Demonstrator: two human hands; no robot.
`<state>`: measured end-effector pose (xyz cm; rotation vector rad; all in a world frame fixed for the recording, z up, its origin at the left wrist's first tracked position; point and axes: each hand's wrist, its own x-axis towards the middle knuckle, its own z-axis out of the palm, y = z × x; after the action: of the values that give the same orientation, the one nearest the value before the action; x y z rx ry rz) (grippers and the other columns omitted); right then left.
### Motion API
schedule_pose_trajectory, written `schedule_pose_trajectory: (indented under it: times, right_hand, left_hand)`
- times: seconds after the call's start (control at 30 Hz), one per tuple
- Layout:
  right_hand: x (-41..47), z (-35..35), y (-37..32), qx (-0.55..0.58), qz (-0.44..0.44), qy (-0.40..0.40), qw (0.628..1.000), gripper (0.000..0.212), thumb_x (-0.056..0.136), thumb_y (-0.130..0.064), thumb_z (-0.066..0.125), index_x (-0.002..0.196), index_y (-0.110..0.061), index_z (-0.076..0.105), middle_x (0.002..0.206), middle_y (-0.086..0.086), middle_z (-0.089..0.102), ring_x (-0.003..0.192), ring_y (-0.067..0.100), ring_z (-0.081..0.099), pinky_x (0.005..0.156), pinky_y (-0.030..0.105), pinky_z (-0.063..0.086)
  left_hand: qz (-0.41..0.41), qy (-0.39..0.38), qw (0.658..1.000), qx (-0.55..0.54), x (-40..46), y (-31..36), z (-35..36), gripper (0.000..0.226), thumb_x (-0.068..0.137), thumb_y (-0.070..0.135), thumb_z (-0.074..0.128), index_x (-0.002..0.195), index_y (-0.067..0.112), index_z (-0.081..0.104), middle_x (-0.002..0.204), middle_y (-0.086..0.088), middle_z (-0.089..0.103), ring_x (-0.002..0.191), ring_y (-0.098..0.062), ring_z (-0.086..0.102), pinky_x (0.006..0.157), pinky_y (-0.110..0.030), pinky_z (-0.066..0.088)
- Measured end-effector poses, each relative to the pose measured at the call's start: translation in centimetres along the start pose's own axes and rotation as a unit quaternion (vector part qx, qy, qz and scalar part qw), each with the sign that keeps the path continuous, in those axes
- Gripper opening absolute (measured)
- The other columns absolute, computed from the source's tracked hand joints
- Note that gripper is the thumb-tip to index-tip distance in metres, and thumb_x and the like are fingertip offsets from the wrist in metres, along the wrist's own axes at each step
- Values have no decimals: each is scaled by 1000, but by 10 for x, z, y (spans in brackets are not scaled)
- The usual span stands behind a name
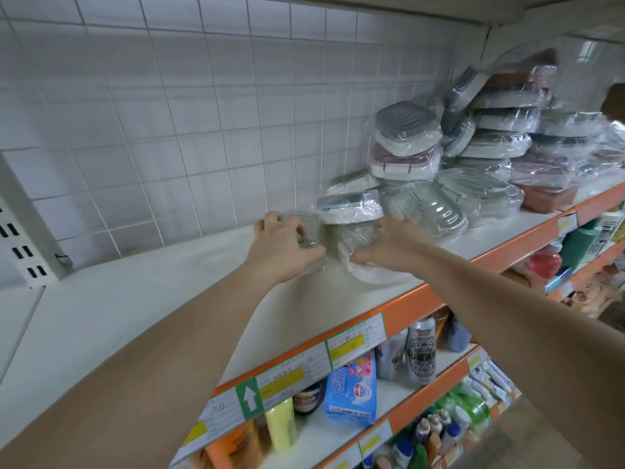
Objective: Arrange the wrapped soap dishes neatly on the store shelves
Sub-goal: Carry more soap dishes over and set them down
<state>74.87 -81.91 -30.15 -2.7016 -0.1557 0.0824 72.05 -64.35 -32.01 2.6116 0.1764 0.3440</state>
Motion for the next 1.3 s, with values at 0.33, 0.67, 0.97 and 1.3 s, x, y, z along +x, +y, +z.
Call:
schedule_pose_trajectory:
  times: [0.33, 0.67, 0.97, 1.3]
  right_hand:
    - [-6, -19, -10, -81, -10, -18, 996, 68, 73, -55, 61, 130, -19, 50, 138, 10, 43, 124, 29, 41, 94, 37, 42]
    - [-64, -41, -19, 40, -102, -117, 987, 57, 78, -46, 66, 129, -24, 53, 136, 0, 46, 106, 15, 40, 83, 30, 33]
    - [-37, -21, -50, 34, -190, 12, 981, 78, 72, -51, 66, 141, -30, 34, 136, 13, 37, 125, 32, 41, 102, 40, 38]
    - [-86, 59, -163, 97, -355, -84, 926, 81, 70, -54, 68, 139, -31, 34, 133, 9, 39, 122, 30, 44, 101, 38, 40]
  left_hand:
    - [-47, 35, 998, 6, 13, -5, 16, 54, 80, 46, 58, 127, 25, 42, 133, -6, 33, 115, -36, 45, 94, -34, 35]
    - [-88, 107, 990, 31, -9, -9, -11, 56, 78, 46, 58, 128, 23, 46, 129, -8, 42, 115, -35, 50, 95, -36, 38]
    - [-106, 219, 969, 40, -59, -17, -50, 59, 79, 41, 65, 129, 19, 44, 144, -6, 31, 124, -34, 39, 98, -38, 37]
    - [-274, 292, 908, 128, -184, -93, -129, 58, 78, 39, 64, 130, 22, 44, 140, -1, 33, 121, -31, 42, 95, -36, 38]
